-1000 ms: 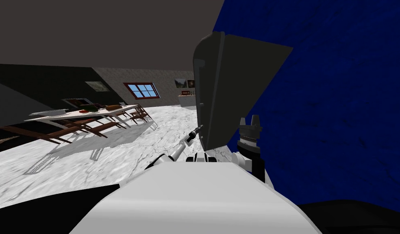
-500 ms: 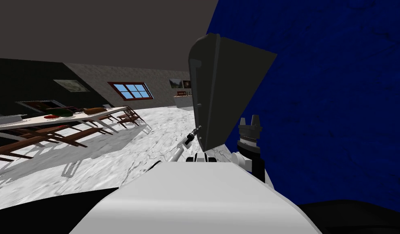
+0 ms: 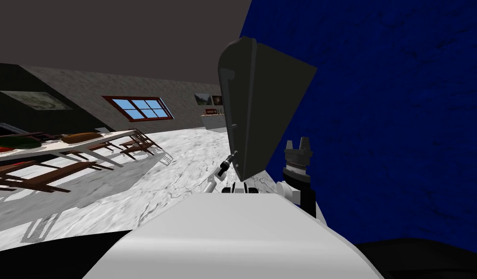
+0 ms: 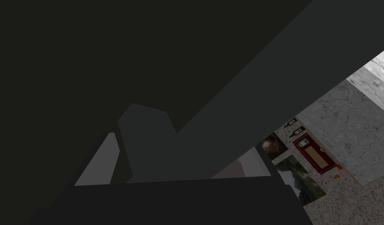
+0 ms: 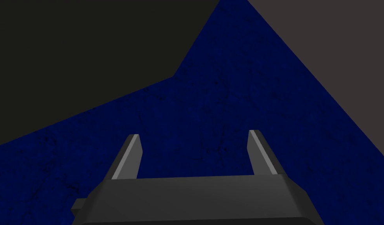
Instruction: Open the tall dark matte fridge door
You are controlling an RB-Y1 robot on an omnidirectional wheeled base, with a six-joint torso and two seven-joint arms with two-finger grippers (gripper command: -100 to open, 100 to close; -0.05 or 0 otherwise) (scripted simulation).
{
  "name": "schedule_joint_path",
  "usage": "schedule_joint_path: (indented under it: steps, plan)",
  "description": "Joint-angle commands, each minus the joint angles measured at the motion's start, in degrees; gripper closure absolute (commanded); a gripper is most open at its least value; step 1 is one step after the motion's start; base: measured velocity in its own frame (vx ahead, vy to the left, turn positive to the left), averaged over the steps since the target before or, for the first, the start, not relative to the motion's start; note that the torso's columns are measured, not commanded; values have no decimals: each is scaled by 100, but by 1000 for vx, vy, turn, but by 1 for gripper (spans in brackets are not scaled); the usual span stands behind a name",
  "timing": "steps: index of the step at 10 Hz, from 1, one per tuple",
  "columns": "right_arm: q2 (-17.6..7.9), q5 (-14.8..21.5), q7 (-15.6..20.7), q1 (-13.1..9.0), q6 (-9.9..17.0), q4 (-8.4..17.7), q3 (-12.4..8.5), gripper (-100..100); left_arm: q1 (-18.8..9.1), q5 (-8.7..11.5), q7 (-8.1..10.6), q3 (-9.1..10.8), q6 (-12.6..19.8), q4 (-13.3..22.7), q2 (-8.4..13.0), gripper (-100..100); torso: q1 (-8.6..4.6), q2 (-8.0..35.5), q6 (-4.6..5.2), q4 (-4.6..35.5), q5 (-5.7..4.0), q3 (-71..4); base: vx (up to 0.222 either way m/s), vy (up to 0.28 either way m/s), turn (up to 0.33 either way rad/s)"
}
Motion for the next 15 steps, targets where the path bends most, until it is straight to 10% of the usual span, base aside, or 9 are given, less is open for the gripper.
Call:
schedule_joint_path:
  steps: [1, 15]
  plan:
    - [0, 0, 0, -1, 0, 0, 0, 0, 470, -33, -16, 85, 84, -407, -21, 100, -1, 2, 16, 8, 2, 3, 23, 19, -176]
    - [0, 0, 0, 0, 0, 0, 0, 0, 2292, -222, -213, 644, 494, -2424, 30, 100, 19, 45, -30, 18, -3, 26, 19, 13, -138]
